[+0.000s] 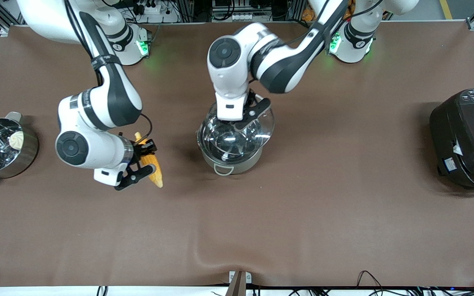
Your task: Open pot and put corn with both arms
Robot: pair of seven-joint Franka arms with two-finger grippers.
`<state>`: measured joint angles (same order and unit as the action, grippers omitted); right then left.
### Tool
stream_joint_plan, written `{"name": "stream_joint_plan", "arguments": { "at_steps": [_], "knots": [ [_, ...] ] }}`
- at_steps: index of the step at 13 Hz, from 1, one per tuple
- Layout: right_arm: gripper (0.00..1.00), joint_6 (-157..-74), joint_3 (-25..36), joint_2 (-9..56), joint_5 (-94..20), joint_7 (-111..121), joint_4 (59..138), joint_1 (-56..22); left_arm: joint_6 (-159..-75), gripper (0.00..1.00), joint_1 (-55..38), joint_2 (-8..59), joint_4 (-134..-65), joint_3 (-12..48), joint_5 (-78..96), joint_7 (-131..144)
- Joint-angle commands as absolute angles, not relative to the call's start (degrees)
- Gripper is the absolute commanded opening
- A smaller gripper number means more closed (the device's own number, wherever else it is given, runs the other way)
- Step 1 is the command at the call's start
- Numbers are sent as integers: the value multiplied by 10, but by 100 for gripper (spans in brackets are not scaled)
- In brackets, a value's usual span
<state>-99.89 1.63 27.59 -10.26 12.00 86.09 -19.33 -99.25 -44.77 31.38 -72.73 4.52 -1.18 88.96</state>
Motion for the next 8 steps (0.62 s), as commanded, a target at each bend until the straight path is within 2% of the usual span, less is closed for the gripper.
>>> {"name": "stream_joint_plan", "arguments": {
  "at_steps": [1,5,6,8],
  "knots": [
    [0,-993,20,263,-113,85,867,-236,-957,0,-390,237,-768,46,-11,804],
    [0,-1001,25,271,-103,25,853,-356,-965,0,-292,187,-842,48,-5,674],
    [0,-1004,24,285,-92,6,838,-376,-990,0,-271,180,-868,48,-8,655],
    [0,-1010,25,327,-49,4,786,-418,-1100,0,-219,150,-962,49,-8,584]
  ]
}}
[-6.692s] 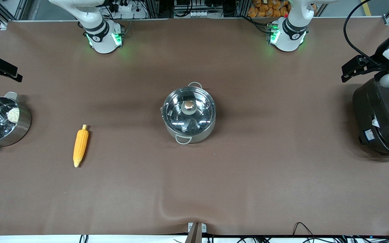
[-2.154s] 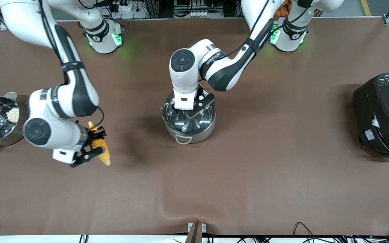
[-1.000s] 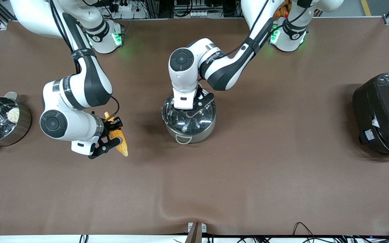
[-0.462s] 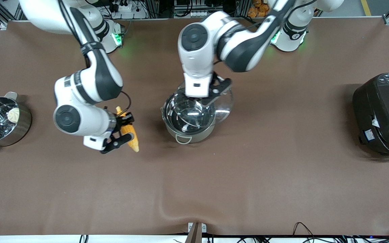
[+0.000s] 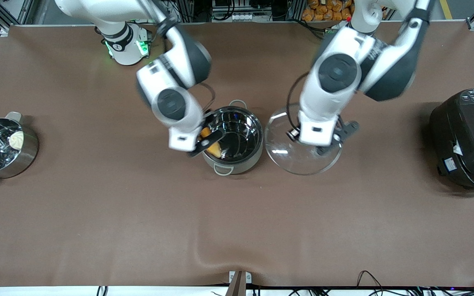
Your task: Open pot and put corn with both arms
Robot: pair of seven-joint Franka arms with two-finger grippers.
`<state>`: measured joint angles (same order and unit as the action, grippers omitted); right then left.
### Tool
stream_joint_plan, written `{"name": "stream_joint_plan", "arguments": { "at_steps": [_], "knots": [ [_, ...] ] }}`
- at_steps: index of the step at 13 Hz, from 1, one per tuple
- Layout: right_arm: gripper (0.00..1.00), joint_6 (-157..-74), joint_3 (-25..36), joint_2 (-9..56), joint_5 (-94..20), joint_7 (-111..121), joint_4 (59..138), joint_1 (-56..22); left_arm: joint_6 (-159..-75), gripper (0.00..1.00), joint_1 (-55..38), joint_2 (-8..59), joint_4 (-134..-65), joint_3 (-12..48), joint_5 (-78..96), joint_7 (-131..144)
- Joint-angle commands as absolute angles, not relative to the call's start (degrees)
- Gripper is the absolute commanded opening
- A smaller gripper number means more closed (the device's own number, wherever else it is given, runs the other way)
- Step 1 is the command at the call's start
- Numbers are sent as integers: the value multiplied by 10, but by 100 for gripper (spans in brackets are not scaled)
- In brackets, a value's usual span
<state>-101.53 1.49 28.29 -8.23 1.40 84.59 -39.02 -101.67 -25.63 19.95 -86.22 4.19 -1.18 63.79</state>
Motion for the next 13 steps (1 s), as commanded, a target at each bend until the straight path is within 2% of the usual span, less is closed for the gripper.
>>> {"name": "stream_joint_plan", "arguments": {
  "at_steps": [1,4,6,8,9,10,13],
  "knots": [
    [0,-1011,24,341,-17,4,779,-434,-1126,0,-202,151,-984,49,-8,546],
    [0,-1033,25,373,39,2,773,-475,-1168,0,-147,177,-1035,49,-8,463],
    [0,-1055,24,384,57,-15,773,-486,-1252,0,-123,191,-1090,49,-8,433],
    [0,-1073,25,392,64,-15,774,-493,-1258,0,-115,219,-1098,48,-7,420],
    [38,-1073,25,393,67,-19,774,-494,-1258,0,-106,228,-1099,48,-10,418],
    [99,-1073,25,393,69,-27,774,-494,-1260,0,-105,237,-1100,48,-11,417],
    [100,-1070,25,387,66,-41,774,-494,-1282,0,-91,258,-1108,48,-12,417]
  ]
}}
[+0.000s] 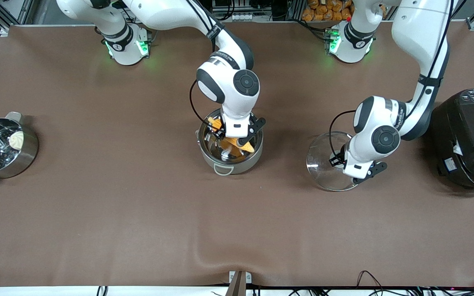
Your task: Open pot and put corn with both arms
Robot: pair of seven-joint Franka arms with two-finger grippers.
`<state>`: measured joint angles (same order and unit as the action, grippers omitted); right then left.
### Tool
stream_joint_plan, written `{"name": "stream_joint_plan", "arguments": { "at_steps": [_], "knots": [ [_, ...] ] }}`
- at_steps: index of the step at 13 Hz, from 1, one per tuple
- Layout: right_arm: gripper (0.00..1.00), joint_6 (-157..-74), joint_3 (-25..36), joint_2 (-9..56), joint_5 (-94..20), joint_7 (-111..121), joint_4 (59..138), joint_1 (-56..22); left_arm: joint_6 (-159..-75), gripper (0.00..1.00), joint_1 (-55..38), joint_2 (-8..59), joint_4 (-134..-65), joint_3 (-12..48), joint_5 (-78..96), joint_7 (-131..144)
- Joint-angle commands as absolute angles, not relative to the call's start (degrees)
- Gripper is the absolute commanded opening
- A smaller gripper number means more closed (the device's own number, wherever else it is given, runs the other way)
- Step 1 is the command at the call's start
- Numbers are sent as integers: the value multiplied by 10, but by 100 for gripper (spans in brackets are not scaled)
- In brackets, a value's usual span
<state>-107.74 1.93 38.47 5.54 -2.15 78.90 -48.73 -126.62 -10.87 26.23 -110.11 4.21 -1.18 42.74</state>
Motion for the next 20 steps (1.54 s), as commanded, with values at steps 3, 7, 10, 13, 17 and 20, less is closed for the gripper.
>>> {"name": "stream_joint_plan", "arguments": {
  "at_steps": [3,7,10,13,17,20],
  "knots": [
    [100,-1052,25,365,61,-96,774,-486,-1324,0,-90,265,-1132,47,-12,410],
    [100,-996,33,301,55,-92,780,-420,-1354,0,-89,265,-1150,48,-12,410],
    [100,-969,33,267,34,-44,790,-338,-1354,100,-89,262,-1148,47,-12,409],
    [100,-976,33,247,4,8,803,-218,-1347,100,-89,237,-1136,48,-12,414],
    [100,-981,33,175,-15,82,844,-126,-1288,100,-81,140,-1127,47,-12,410],
    [100,-972,36,139,-9,85,861,-72,-1240,100,-81,79,-1094,46,-13,412]
  ]
}}
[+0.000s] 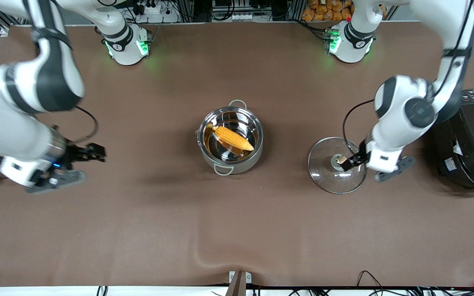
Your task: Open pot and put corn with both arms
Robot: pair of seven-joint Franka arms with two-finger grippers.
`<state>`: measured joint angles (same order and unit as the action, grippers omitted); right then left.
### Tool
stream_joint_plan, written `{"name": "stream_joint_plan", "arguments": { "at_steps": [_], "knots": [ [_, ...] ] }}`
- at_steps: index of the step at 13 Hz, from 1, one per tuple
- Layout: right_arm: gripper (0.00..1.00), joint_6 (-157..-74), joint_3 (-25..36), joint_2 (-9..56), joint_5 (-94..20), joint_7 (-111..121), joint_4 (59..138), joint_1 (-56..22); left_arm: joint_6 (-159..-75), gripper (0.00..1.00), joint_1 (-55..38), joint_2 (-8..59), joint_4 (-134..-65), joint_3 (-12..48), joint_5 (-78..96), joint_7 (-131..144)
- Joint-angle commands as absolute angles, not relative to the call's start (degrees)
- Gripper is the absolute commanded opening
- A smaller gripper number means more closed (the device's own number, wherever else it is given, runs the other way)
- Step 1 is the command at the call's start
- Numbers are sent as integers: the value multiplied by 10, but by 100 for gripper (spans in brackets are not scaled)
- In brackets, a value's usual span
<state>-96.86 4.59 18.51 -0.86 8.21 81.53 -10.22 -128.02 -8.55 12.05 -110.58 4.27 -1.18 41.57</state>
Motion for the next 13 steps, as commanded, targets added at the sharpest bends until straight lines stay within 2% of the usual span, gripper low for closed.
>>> {"name": "stream_joint_plan", "arguments": {
  "at_steps": [1,4,6,9,13],
  "knots": [
    [100,-969,35,133,-9,105,861,-57,-1196,100,-81,72,-1062,46,-13,407],
    [100,-947,36,107,-9,119,862,-51,-1041,100,-81,69,-951,43,-15,325],
    [100,-935,36,93,-9,121,863,-37,-987,100,-79,62,-909,41,-30,262],
    [100,-911,19,59,-11,119,874,10,-983,100,-65,36,-904,38,-32,162],
    [100,-919,20,-17,-12,113,948,14,-974,100,-62,13,-903,21,-28,121]
  ]
}}
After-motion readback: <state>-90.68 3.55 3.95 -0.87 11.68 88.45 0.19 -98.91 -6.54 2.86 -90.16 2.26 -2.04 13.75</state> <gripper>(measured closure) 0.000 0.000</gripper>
